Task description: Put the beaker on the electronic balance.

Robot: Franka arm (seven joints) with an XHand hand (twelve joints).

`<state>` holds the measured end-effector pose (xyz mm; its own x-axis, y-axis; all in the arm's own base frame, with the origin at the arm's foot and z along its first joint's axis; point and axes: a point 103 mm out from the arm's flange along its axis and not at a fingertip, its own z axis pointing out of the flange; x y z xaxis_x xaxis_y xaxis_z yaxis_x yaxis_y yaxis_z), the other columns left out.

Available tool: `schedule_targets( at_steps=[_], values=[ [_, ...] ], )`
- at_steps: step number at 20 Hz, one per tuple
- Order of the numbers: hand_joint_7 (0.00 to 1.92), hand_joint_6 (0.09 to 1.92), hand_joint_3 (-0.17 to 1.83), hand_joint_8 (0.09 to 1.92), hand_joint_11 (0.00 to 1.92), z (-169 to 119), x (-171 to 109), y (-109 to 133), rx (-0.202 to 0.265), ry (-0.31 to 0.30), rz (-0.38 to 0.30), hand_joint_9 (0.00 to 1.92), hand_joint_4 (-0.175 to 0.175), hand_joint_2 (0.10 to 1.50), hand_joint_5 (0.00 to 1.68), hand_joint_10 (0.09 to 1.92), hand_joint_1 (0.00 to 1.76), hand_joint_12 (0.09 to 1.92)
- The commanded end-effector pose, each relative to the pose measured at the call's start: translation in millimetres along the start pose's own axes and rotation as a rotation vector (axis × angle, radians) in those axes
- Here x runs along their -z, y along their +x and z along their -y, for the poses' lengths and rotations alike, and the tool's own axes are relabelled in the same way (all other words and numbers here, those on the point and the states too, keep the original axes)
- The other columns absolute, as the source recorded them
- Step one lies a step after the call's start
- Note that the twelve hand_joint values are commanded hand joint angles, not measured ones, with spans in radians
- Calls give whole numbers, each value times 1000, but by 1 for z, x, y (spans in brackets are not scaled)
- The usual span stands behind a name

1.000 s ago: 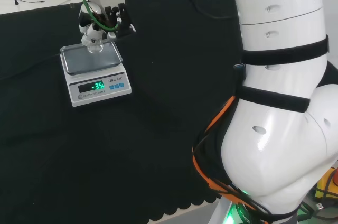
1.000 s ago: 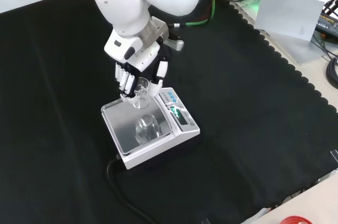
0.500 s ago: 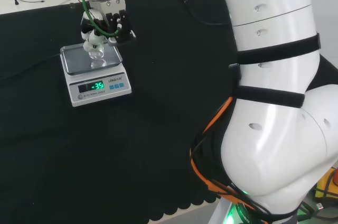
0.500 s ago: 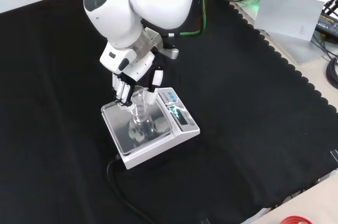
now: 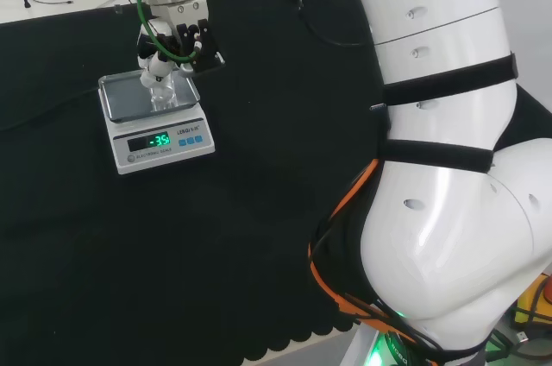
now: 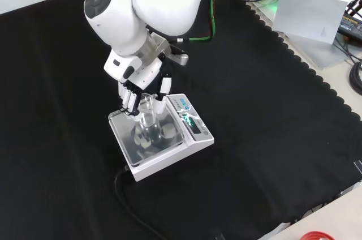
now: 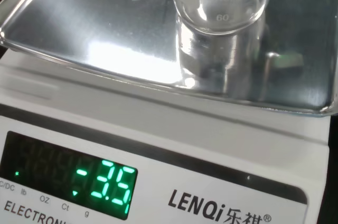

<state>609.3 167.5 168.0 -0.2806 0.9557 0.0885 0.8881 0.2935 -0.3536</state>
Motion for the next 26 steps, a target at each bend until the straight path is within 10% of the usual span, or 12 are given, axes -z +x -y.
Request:
schedule_targets(
  at_steps=[1,9,17,26],
  values=[
    [672,1110,-28,673,903,-3,-2,1,-1,37,-9,1081,-109,1178,795,485,1093,1050],
    [634,837,-175,648,814,-8,-5,2,-1,71,4,1020,-83,1176,728,492,1074,1091],
    [213,585,-175,652,376,-4,-3,3,13,110,33,419,-48,935,292,733,838,1336],
    [10,141,-175,569,244,5,2,-1,11,113,68,168,-26,862,201,818,762,1387]
  ],
)
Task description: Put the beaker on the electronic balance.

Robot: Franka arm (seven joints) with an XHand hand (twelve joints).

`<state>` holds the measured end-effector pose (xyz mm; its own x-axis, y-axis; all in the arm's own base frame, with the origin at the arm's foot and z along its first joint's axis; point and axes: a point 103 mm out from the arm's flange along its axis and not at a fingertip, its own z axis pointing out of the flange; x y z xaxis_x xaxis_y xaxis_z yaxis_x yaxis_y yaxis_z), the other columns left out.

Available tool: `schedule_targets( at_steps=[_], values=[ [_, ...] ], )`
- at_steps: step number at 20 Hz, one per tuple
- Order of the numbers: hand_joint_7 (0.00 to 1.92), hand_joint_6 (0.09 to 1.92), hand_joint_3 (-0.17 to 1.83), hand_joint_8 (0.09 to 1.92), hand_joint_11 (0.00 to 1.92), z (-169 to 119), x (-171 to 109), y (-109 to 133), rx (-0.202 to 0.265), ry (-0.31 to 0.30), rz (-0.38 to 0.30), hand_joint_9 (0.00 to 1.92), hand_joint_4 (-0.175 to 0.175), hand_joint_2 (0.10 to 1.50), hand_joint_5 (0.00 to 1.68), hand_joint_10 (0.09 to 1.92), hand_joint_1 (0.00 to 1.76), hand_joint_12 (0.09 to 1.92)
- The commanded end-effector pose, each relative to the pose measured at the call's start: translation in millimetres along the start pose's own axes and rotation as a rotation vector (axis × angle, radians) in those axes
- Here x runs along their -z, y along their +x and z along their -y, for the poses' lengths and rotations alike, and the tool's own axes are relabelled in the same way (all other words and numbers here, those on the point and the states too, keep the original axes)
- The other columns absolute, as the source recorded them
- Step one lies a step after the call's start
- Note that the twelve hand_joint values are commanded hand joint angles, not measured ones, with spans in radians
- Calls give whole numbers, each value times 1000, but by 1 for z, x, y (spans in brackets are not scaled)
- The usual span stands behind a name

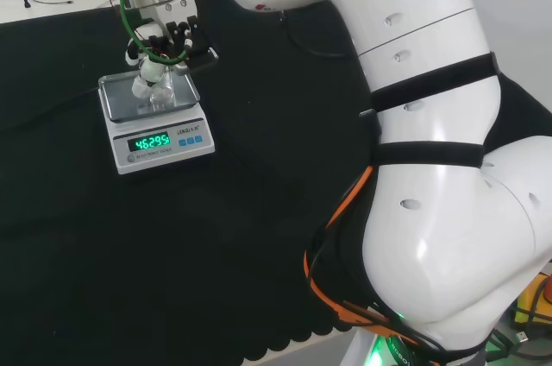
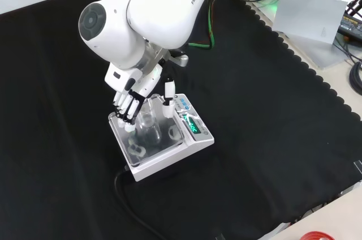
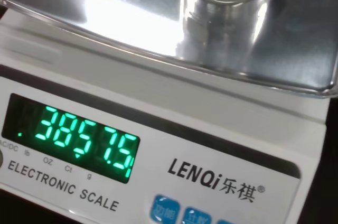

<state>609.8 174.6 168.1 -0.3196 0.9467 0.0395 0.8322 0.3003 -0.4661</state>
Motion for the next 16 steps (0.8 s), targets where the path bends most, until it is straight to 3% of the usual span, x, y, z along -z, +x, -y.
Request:
schedule_targets(
  at_steps=[1,16],
  values=[
    [7,119,-175,560,238,10,2,-8,-7,-18,7,160,-25,859,201,823,760,1389],
    [33,87,-175,589,234,75,53,-22,-9,-154,29,190,-25,860,256,812,751,1390]
  ],
)
